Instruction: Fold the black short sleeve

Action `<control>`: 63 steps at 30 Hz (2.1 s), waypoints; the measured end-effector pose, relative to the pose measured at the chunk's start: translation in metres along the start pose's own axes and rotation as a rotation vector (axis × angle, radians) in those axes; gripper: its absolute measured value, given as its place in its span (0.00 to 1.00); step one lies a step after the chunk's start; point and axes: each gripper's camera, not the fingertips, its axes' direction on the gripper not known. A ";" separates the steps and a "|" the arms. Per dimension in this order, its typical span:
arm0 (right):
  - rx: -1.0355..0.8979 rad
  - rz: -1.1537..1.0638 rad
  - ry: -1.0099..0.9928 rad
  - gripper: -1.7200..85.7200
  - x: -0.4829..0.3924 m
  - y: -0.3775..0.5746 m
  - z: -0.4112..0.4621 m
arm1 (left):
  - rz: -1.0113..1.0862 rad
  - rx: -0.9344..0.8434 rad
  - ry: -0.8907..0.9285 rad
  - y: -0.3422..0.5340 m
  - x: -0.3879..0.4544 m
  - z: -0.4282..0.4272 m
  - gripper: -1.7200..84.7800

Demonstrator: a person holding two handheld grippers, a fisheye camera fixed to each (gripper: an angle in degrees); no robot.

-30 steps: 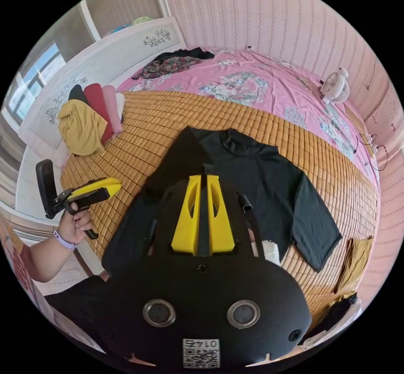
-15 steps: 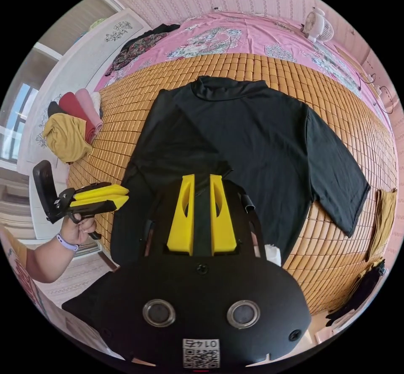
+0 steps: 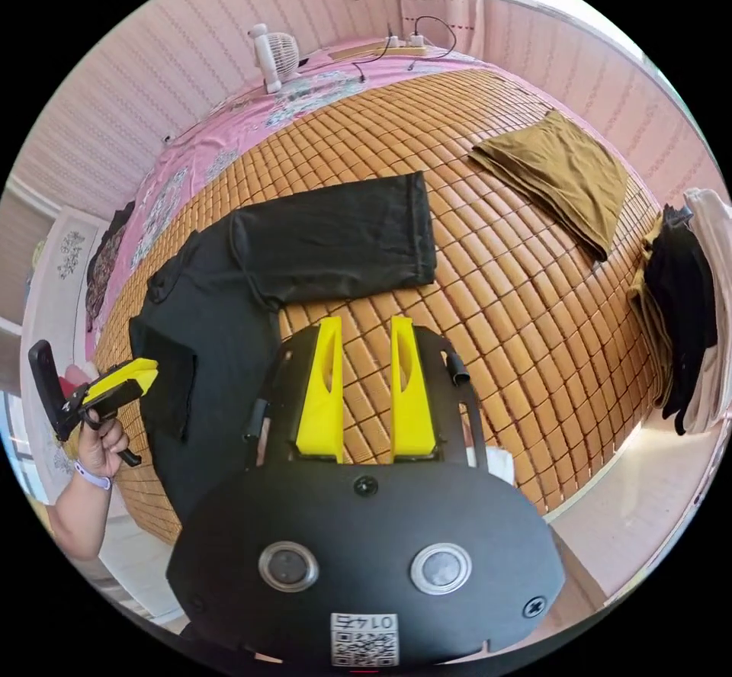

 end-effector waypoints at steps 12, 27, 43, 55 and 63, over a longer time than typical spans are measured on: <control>0.071 0.046 -0.027 0.08 0.065 -0.026 0.001 | 0.091 -0.051 -0.021 -0.187 0.072 0.156 0.10; 0.072 -0.067 -0.118 0.04 0.094 -0.029 -0.028 | 0.173 -0.097 -0.267 -0.240 0.105 0.218 0.01; -0.129 -0.839 -0.566 0.11 -0.052 0.025 -0.085 | -0.448 0.250 -0.310 0.062 -0.024 -0.089 0.05; -0.092 -0.674 -0.240 0.13 -0.094 -0.080 -0.026 | -0.564 0.314 -0.525 0.089 -0.126 -0.162 0.11; -0.152 -0.599 -0.138 0.10 -0.136 -0.161 0.029 | -0.571 0.188 -0.497 0.041 -0.204 -0.175 0.12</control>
